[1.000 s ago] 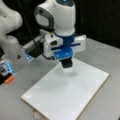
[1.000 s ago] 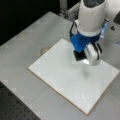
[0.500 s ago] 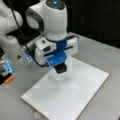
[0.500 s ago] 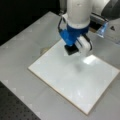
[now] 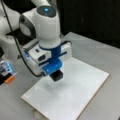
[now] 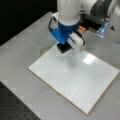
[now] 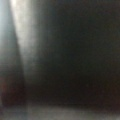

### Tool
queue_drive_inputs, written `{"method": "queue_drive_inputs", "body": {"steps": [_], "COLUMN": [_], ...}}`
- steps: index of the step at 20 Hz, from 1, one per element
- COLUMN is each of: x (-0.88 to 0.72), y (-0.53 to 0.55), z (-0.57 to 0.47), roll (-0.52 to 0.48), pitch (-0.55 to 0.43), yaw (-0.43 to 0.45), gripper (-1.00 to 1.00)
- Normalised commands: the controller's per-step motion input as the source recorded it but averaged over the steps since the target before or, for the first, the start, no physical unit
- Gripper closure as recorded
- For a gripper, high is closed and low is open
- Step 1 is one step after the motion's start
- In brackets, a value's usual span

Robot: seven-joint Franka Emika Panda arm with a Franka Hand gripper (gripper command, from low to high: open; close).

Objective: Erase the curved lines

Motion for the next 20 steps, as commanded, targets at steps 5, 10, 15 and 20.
{"method": "queue_drive_inputs", "body": {"steps": [5, 10, 15, 20], "x": [0.30, 0.33, 0.31, 0.23], "y": [-0.45, -0.47, -0.36, -0.27], "z": [0.08, 0.03, -0.05, -0.01], "roll": [-0.068, -0.040, -0.016, 0.014], "pitch": [0.088, 0.110, 0.103, 0.084], "yaw": [0.359, 0.355, 0.263, 0.185], "gripper": [1.00, 1.00, 1.00, 1.00]}}
